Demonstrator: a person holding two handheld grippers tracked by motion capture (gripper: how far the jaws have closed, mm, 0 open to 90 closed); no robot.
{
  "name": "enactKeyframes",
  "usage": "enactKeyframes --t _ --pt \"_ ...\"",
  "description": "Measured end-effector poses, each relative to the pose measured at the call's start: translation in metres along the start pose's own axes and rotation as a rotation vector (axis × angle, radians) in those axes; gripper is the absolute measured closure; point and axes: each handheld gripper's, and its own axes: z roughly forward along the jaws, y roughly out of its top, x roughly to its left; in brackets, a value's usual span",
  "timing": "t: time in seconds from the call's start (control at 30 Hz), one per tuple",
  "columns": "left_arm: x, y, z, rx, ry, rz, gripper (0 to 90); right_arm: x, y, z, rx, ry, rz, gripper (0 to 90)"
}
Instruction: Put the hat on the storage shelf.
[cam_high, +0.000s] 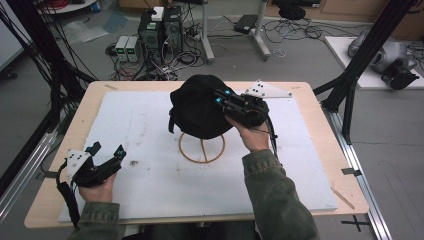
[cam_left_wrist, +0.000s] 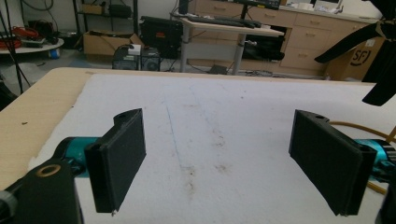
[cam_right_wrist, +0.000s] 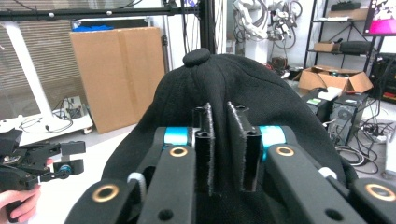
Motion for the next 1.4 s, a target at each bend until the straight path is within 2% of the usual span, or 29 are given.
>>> enactKeyframes --t 0.3,0.4,0.47,0.57,0.6,0.63,0.73,0.87,1.0,1.4 --pt "-0.001 0.000 0.000 -0.002 -0.002 -0.002 19.0 0.000 0.001 -0.003 -0.008 -0.012 0.010 77.5" --pt "-0.001 0.000 0.000 -0.001 -0.002 -0.001 19.0 0.000 0.002 -0.005 -0.013 -0.014 0.014 72.6" --pt "-0.001 0.000 0.000 -0.001 -0.002 -0.003 19.0 0.001 0.001 -0.010 -0.034 -0.019 0.017 61.9" --pt "0.000 0.000 0.000 -0.002 -0.002 -0.003 18.9 0.002 -0.002 -0.015 -0.042 -0.021 0.018 54.3" --pt "0.000 0.000 0.000 -0.002 -0.002 -0.003 19.0 0.002 -0.002 -0.015 -0.042 -0.021 0.018 54.3" --pt "0.000 0.000 0.000 -0.003 0.000 -0.001 19.0 0.002 -0.006 -0.019 -0.048 -0.029 0.024 50.1" --pt "-0.001 0.000 0.000 -0.002 0.000 0.000 19.0 0.000 -0.009 -0.024 -0.056 -0.022 0.028 47.8" --pt "-0.001 0.000 0.000 -0.001 0.000 0.004 19.0 -0.004 -0.016 -0.034 -0.064 -0.037 0.038 43.3" --pt "-0.002 -0.001 0.001 -0.002 -0.001 0.003 19.0 -0.011 -0.022 -0.049 -0.070 -0.080 0.059 37.4" --pt "-0.003 -0.001 0.000 0.000 -0.001 0.006 19.0 -0.027 -0.043 -0.083 -0.079 -0.161 0.087 33.2"
